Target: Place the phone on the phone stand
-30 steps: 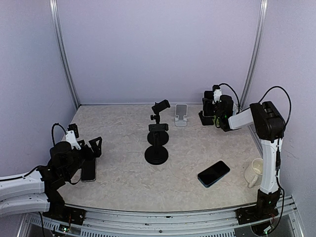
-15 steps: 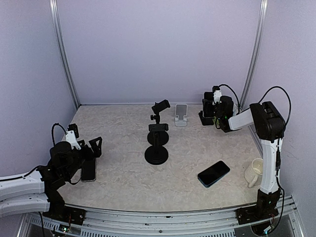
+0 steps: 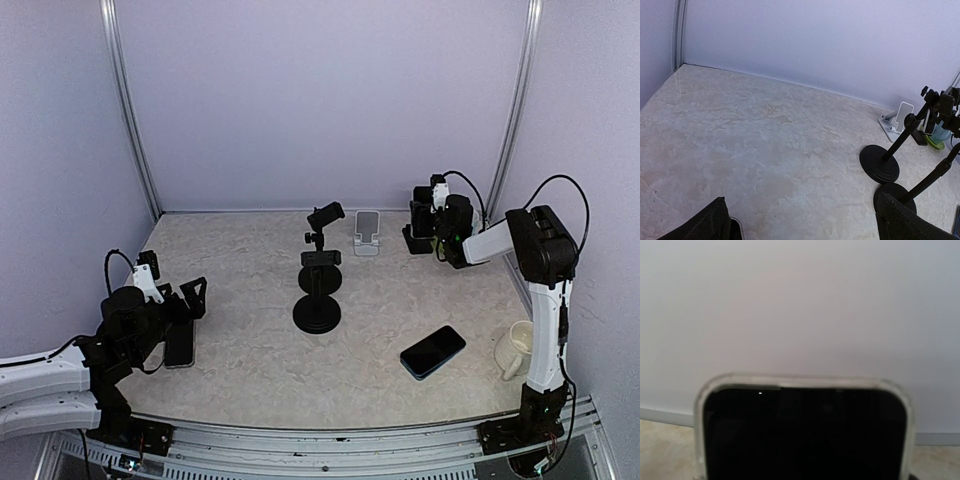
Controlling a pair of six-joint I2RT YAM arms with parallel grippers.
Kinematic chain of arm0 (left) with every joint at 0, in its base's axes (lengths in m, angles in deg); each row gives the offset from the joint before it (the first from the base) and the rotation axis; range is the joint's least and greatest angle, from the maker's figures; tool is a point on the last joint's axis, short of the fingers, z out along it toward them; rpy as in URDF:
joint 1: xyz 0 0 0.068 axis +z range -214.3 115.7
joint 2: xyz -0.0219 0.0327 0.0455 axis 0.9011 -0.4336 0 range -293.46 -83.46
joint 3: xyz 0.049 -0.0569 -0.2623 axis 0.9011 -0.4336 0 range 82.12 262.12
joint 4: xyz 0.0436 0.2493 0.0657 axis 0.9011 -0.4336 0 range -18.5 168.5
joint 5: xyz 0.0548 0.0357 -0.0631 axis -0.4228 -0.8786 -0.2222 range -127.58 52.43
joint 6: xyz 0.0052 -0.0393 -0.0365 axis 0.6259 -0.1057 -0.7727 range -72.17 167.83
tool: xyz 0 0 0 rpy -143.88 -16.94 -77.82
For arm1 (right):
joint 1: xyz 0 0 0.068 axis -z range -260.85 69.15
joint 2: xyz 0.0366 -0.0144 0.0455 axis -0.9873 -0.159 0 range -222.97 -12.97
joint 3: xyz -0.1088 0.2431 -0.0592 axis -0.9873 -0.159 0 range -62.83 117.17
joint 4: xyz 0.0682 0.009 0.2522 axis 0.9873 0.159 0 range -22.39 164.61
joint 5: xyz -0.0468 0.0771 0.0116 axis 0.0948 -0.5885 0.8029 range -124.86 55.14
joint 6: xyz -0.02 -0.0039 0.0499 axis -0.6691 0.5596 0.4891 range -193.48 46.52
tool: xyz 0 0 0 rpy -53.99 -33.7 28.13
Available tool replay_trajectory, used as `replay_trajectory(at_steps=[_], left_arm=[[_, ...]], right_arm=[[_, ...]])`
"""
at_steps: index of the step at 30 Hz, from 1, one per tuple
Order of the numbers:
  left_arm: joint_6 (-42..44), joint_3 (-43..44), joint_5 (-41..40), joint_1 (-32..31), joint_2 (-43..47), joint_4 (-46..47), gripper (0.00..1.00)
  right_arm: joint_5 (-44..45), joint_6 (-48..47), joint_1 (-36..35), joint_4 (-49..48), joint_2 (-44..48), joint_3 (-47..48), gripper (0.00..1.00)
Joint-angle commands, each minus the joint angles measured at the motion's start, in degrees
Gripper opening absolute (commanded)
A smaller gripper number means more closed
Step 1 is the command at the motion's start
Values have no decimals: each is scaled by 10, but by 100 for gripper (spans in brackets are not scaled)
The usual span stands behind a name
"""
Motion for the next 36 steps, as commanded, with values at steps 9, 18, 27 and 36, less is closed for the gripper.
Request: replay_trajectory(at_steps=[9, 18, 27, 36], left_arm=[[-3, -5, 7, 6, 5, 16, 99], [-2, -5, 7, 7, 9, 13, 99], [-2, -5, 6, 6, 11, 14, 99], [-2, -6, 6, 7, 12, 13, 99]], right_arm=[[1, 6, 6, -28, 9, -13, 58], [0, 8, 6, -29, 11, -15, 73], [-1, 8, 6, -29, 12, -17, 84], [-8, 9, 7, -27, 13, -15, 93]])
